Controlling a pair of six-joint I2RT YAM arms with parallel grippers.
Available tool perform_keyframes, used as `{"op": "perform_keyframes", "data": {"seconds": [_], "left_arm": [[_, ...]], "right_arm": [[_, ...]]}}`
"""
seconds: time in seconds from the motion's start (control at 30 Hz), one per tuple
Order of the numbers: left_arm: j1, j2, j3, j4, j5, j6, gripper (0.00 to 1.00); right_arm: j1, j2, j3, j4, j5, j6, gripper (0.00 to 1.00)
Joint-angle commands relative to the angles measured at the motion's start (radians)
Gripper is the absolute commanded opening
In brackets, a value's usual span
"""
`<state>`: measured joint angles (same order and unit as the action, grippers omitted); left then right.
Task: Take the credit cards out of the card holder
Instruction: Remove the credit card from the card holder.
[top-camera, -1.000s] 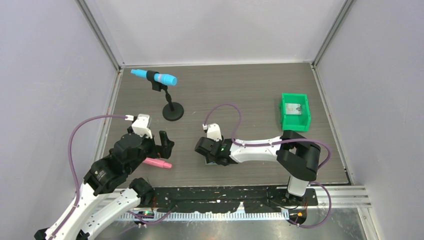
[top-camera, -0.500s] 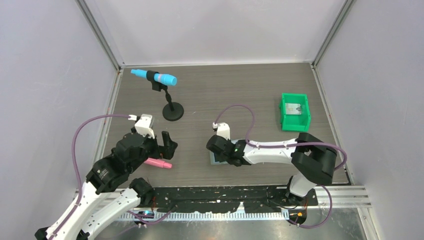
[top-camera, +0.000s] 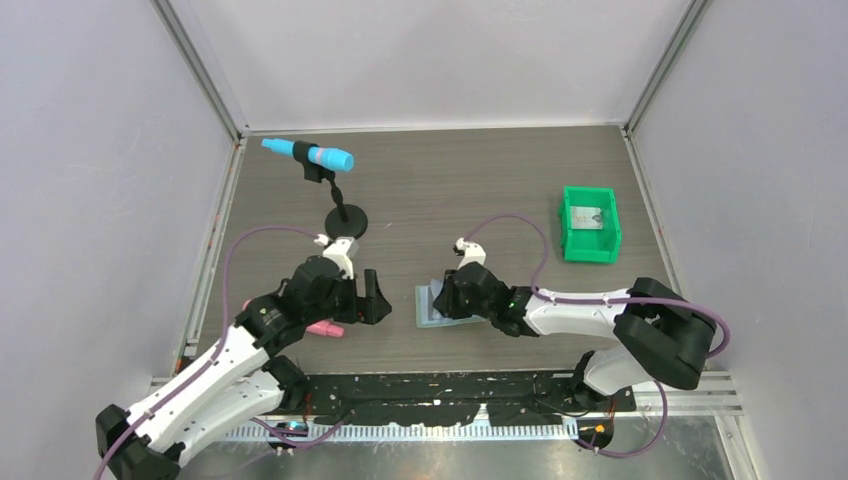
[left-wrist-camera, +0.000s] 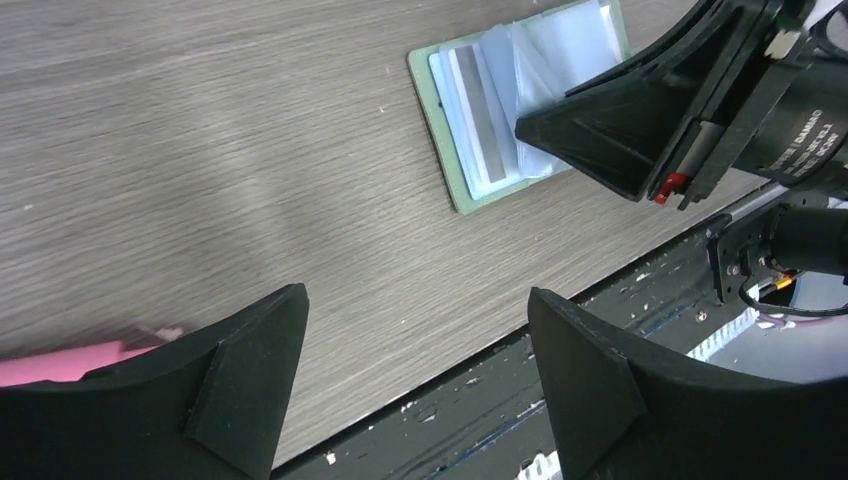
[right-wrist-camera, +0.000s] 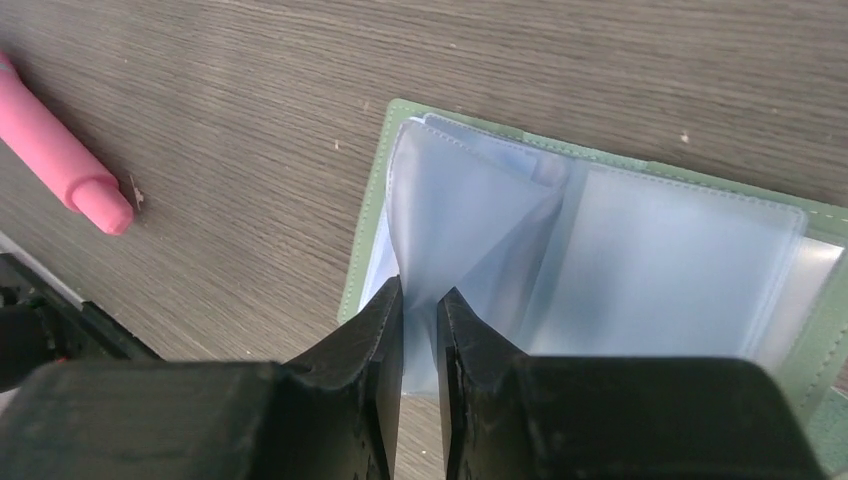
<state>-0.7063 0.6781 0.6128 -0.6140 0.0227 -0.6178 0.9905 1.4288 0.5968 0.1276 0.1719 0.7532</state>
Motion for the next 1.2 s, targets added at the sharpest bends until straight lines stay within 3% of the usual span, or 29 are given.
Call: {"op": "perform_keyframes", "data": {"seconds": [0.0,0.2,0.43,0.67,0.93,1.07,1.17], "left_arm": [[0.003,0.077,-0.044,0.21,0.094,-0.068,0.8],[0.002,0.244,-0.073,0.389,0.164,-0.113,0.57],[0.004,0.455,-0.001,0.534,0.189,-0.122,0.34],[0.002,0.662,0.084,0.601,0.21,-0.131,0.27],[-0.008,0.814,0.123,0.665,0.316,-0.148,0.23],[-0.017,0.844,0.133,0.728,0.391,-0.169,0.22],[-0.043,0.85,0.159,0.726,0.414,-0.168,0.22]], "right_arm": [[-0.062,-0.034,-0.107,0.292,-0.137,0.052,0.23],[-0.122,0.009,-0.226,0.559,-0.3,0.11,0.23],[-0.147,-0.025,-0.267,0.603,-0.339,0.096,0.23],[-0.16,-0.028,-0.283,0.622,-0.382,0.09,0.26],[-0.173,-0.077,-0.283,0.523,-0.363,0.062,0.31],[-0.178,-0.123,-0.278,0.46,-0.357,0.053,0.39],[-0.18,-0.213,-0.252,0.302,-0.3,0.026,0.48]]}}
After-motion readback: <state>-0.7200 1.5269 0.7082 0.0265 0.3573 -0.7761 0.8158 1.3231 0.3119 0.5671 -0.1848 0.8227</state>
